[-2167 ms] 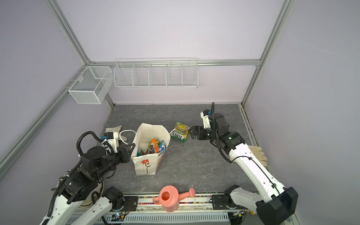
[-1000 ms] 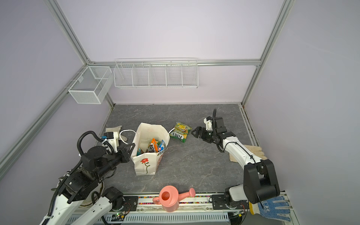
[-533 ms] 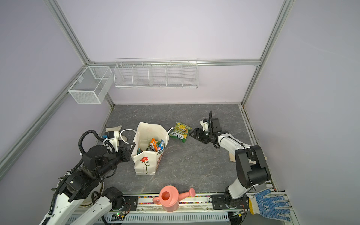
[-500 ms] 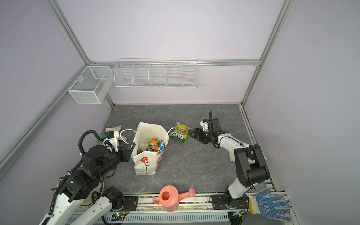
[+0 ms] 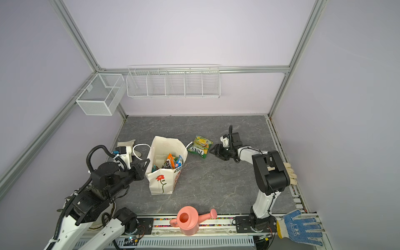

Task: Place the snacks into the paper bag
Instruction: 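Lower the open right gripper onto the green FOXS bag, then close the right gripper on the end of the green FOXS bag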

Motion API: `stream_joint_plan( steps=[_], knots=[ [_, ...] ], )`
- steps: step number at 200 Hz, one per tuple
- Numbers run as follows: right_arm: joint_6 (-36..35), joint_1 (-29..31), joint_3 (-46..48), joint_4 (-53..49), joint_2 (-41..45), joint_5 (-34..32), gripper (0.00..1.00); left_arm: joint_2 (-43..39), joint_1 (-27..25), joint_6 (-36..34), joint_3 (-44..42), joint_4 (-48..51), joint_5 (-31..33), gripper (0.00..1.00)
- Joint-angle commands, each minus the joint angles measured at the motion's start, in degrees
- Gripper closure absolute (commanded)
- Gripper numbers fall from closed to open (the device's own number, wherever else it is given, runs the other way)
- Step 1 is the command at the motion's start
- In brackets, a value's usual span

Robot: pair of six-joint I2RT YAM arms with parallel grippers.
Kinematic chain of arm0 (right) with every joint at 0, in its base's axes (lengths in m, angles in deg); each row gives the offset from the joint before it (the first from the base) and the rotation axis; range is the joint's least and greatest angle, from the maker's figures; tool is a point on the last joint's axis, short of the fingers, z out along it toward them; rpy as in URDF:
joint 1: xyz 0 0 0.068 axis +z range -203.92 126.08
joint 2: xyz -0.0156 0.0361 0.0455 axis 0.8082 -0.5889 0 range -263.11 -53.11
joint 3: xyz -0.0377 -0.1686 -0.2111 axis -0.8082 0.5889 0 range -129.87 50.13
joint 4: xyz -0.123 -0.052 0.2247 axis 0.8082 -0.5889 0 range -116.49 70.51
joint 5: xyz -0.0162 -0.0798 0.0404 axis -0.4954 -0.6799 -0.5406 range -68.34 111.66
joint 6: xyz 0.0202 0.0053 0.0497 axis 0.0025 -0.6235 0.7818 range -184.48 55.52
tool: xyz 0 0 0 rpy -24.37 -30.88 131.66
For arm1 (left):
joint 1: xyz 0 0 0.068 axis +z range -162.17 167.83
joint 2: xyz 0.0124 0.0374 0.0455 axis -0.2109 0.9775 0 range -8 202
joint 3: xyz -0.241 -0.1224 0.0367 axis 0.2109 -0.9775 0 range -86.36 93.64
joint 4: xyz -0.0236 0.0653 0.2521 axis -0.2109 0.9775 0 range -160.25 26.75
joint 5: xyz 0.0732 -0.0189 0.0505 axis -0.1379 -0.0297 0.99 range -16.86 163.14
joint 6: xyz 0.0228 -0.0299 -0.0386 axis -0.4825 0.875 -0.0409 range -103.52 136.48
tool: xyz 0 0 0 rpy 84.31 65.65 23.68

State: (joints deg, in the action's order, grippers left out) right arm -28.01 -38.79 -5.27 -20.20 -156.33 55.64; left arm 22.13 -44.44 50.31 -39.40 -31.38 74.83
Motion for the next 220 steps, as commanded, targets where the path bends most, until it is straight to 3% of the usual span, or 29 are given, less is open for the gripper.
stream_joint_plan(
  steps=[1, 220],
  knots=[
    [0.4, 0.3, -1.3, 1.8, -1.8, 0.7, 0.38, -0.8, -0.1, -0.5, 0.5, 0.5, 0.7, 1.0],
    [2.7, 7.2, -5.0, 6.7, -10.8, -0.8, 0.54, -1.9, -0.1, -0.3, 0.2, 1.6, 1.0, 1.0]
  ],
)
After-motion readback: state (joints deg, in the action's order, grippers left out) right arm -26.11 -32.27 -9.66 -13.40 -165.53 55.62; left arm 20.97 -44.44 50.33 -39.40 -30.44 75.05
